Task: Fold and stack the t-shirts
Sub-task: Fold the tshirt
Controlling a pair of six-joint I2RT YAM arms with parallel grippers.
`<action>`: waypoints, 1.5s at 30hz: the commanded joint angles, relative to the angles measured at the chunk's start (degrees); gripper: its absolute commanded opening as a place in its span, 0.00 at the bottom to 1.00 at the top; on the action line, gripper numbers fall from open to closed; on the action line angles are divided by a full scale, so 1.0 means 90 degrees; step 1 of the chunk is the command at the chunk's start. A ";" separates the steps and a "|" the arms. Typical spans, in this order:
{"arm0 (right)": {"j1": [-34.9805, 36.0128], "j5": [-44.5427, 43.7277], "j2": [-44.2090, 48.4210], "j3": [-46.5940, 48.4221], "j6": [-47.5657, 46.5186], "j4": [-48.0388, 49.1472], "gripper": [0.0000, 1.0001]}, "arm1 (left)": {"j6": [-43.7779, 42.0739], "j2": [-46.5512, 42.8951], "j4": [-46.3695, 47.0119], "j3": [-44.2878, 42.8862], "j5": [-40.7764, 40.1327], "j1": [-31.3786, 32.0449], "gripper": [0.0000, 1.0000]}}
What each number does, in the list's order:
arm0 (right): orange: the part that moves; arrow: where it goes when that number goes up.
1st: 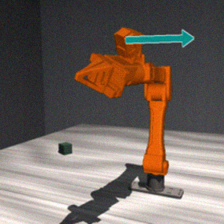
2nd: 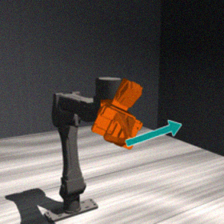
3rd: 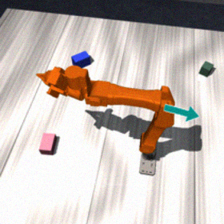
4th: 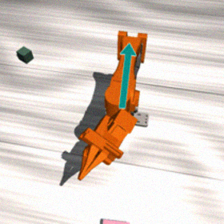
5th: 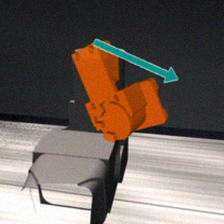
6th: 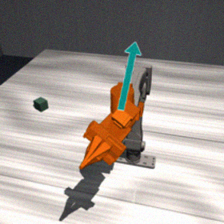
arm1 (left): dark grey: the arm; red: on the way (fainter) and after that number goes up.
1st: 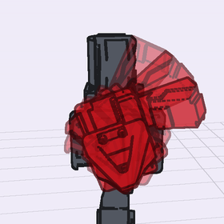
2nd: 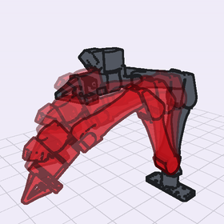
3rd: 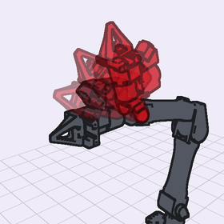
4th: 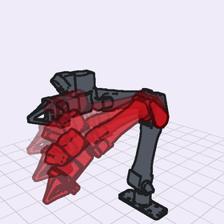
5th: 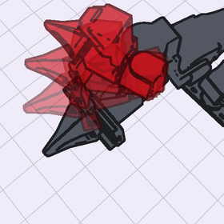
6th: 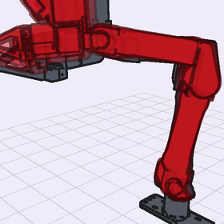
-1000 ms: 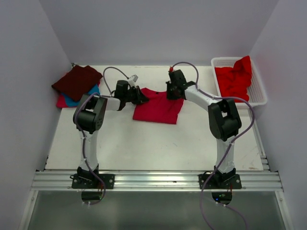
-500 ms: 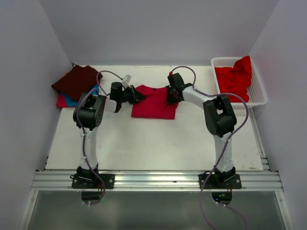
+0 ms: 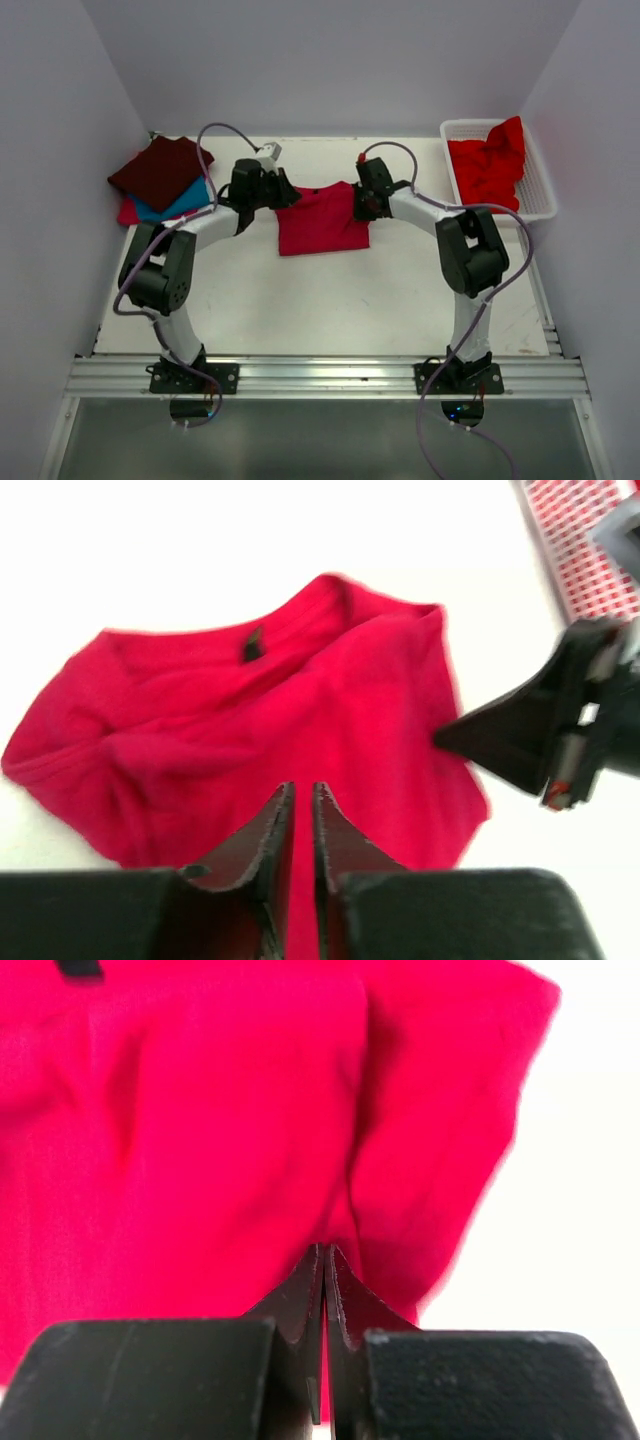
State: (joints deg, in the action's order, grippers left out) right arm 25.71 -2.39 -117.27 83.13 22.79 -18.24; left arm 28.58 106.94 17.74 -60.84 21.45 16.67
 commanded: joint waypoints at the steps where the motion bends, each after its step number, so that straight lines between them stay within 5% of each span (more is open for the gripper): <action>1: 0.0033 -0.0017 0.1046 -0.0398 -0.0149 0.0258 0.00 | -0.0929 -0.0903 -0.1207 -0.0447 -0.1133 0.0462 0.18; 3: 0.0140 0.0002 0.1339 -0.0798 -0.0246 0.0366 0.00 | -0.0881 -0.1109 -0.1481 -0.0234 -0.1114 0.0580 0.25; 6: 0.0238 -0.0193 0.1575 -0.1053 -0.0373 0.0454 0.00 | -0.0560 -0.1597 -0.1444 0.0487 -0.1133 0.0745 0.20; 17: 0.0239 0.0119 0.0034 0.0107 -0.0500 0.0289 0.00 | 0.1423 -0.2584 -0.1190 0.2549 -0.2353 0.2589 0.14; 31: 0.0346 0.0041 0.1133 -0.1521 -0.0013 0.0630 0.00 | 0.2733 -0.3376 -0.1746 0.3215 -0.3965 0.3617 0.42; 37: 0.0863 -0.0076 0.1741 -0.2624 0.0367 0.0669 0.00 | 0.3103 -0.3395 -0.1951 0.3537 -0.4405 0.3695 0.73; 45: 0.1723 0.0129 0.1731 -0.2909 0.0847 0.0796 0.00 | 0.3475 -0.3415 -0.0693 0.4220 -0.4346 0.3705 0.88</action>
State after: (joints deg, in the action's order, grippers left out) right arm 39.94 -2.15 -101.95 58.67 27.57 -10.68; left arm 57.56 75.99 7.97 -25.91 -15.51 49.65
